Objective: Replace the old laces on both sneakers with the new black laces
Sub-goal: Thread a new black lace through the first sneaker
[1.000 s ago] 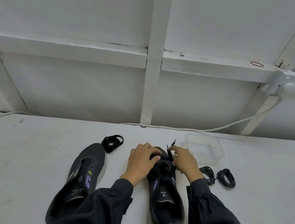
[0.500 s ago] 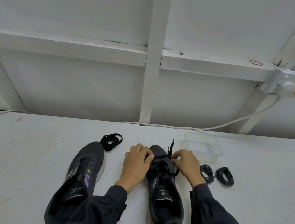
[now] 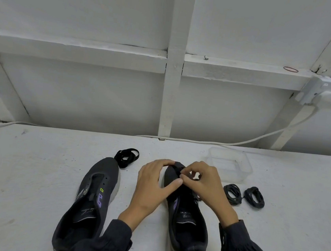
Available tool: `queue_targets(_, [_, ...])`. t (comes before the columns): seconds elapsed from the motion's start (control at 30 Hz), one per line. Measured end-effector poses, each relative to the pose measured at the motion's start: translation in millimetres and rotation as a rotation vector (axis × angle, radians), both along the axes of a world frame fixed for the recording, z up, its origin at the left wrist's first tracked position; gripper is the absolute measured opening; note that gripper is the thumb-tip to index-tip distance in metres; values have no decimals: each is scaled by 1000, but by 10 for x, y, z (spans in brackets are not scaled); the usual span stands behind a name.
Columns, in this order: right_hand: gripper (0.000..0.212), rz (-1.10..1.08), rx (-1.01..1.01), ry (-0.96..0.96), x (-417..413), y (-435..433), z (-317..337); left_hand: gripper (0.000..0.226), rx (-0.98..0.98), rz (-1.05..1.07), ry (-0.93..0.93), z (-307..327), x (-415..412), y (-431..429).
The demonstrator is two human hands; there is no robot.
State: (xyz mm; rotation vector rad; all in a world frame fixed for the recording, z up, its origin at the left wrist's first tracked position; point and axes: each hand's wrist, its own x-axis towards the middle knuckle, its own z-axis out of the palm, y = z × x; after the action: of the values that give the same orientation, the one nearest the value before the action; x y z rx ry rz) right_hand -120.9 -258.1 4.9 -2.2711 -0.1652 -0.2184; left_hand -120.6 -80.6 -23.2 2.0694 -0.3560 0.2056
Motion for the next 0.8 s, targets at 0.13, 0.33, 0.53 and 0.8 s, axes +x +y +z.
queue_targets(0.13, [13, 28, 110, 23, -77, 10, -8, 12, -7, -77, -2, 63, -40, -13])
queue_targets(0.33, [11, -12, 337, 85, -200, -44, 61, 6, -202, -69, 213, 25, -126, 32])
queue_targets(0.53, [43, -57, 541, 138, -273, -205, 26, 20, -291, -34, 326, -91, -160, 100])
queue_targets(0.8, [41, -84, 600, 364, -398, -360, -126, 48, -295, -35, 381, -106, -213, 107])
